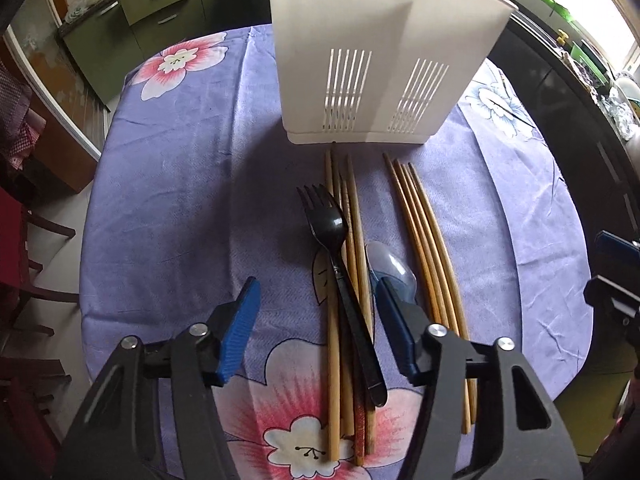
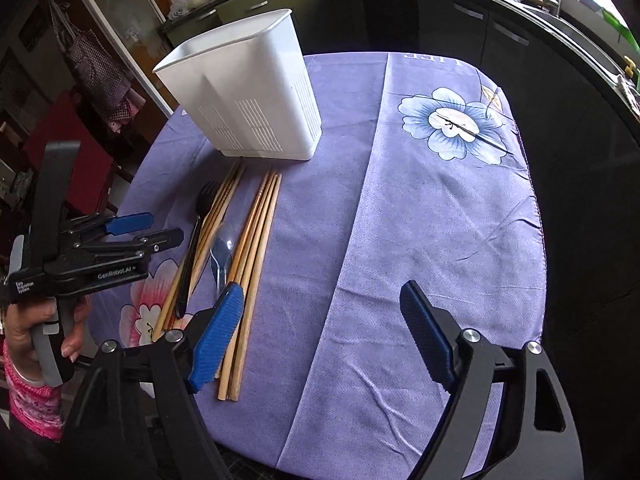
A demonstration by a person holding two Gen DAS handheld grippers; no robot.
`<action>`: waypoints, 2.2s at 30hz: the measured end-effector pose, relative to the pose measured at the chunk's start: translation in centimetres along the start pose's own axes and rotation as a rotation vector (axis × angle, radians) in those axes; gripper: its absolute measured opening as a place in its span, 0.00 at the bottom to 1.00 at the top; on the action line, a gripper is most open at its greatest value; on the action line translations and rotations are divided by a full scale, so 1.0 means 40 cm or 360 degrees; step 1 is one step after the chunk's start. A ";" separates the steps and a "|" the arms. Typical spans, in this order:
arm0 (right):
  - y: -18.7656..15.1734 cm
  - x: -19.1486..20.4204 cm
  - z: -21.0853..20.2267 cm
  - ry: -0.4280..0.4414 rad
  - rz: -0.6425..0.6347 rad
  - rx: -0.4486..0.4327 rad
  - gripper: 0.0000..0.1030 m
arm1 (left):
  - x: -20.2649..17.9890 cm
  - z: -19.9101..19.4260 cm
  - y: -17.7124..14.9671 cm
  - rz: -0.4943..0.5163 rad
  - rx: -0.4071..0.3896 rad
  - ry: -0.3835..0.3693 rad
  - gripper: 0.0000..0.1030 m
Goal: Organize utensils
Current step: 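Lower the left tool onto the black fork and close on it, then lift the black fork with the left tool while the right tool grasps the clear spoon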
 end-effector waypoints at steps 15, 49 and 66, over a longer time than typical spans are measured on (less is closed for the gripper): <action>-0.002 -0.016 0.033 0.0011 -0.0007 0.0039 0.65 | -0.017 0.072 0.040 -0.0063 0.0093 -0.0012 0.16; 0.010 0.315 0.211 0.0127 -0.0453 0.0298 0.33 | 0.030 -0.002 0.064 -0.0025 -0.0052 0.0096 0.07; 0.024 0.376 0.266 -0.0121 -0.0553 0.0316 0.27 | 0.095 -0.041 0.062 -0.0081 -0.0098 0.0095 0.07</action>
Point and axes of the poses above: each gripper's, at about its wrist camera, not at the fingertips, and z roughly the way its jaws point, x to its left, y to its top, the point moved 3 cm from there along z, roughly the way its jaws point, and after that the axes turned 6 degrees about -y, right-handed, at the moved point
